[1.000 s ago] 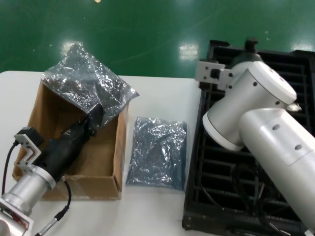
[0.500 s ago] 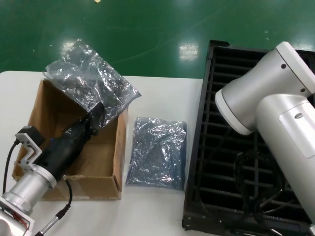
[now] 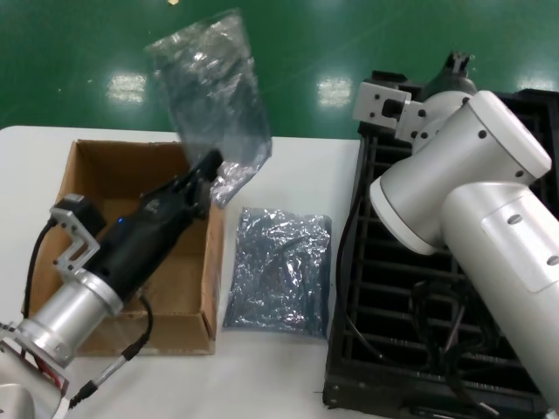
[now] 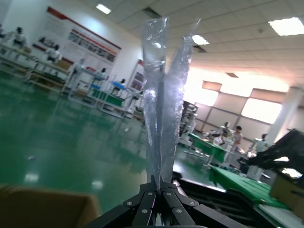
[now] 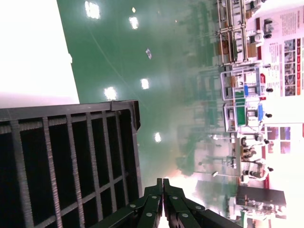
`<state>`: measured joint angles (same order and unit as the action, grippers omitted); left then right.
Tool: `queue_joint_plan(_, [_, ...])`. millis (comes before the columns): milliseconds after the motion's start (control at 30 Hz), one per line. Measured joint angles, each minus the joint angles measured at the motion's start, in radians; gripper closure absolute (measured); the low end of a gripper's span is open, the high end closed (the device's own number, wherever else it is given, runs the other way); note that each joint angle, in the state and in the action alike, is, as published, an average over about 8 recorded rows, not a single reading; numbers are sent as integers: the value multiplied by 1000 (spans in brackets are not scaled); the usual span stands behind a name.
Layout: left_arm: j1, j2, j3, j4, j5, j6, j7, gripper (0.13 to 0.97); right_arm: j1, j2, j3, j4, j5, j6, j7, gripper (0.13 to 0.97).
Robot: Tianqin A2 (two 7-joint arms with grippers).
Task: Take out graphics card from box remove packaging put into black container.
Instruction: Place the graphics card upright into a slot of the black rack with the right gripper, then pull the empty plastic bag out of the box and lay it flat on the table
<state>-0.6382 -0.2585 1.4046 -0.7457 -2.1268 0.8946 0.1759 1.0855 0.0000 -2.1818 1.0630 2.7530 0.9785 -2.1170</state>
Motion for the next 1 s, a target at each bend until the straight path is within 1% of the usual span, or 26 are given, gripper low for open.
queue_joint_plan(167, [65,1,61,-223,24,-68,-91,958,-34,0,47,39,0,-19,5,949])
queue_joint_plan(233, [86,-4,85,-312,35,-100,-132,958,-54,0,71,57,0,-34,9,952])
queue_joint_plan(333, [109,-17,119,-433,50,-150,-194,958,-88,0,109,84,0,-68,23,929])
queue_joint_plan(433, [121,-34,148,-524,64,-197,-248,958,-127,1,143,112,0,-114,47,907])
queue_joint_plan(533, [122,-52,178,-581,84,-244,-298,958,-165,20,151,140,0,-188,103,892])
queue_joint_plan(633, [111,-73,222,-604,116,-296,-364,958,-193,69,115,167,0,-295,201,846])
queue_joint_plan(700, [95,-87,262,-599,144,-331,-423,958,-203,119,68,185,0,-380,285,814])
queue_joint_plan(767, [72,-100,306,-579,175,-364,-489,958,-205,173,13,201,0,-463,368,783])
queue_joint_plan(833, [41,-109,355,-540,209,-390,-562,958,-198,228,-47,216,0,-543,449,768])
queue_joint_plan(867, [22,-112,381,-515,227,-400,-599,958,-191,255,-78,223,0,-580,488,744])
queue_joint_plan(933, [-19,-112,431,-452,266,-415,-677,958,-172,309,-143,238,0,-651,569,696])
queue_joint_plan(1000, [-64,-105,478,-377,305,-422,-751,958,-145,361,-212,255,0,-713,655,648])
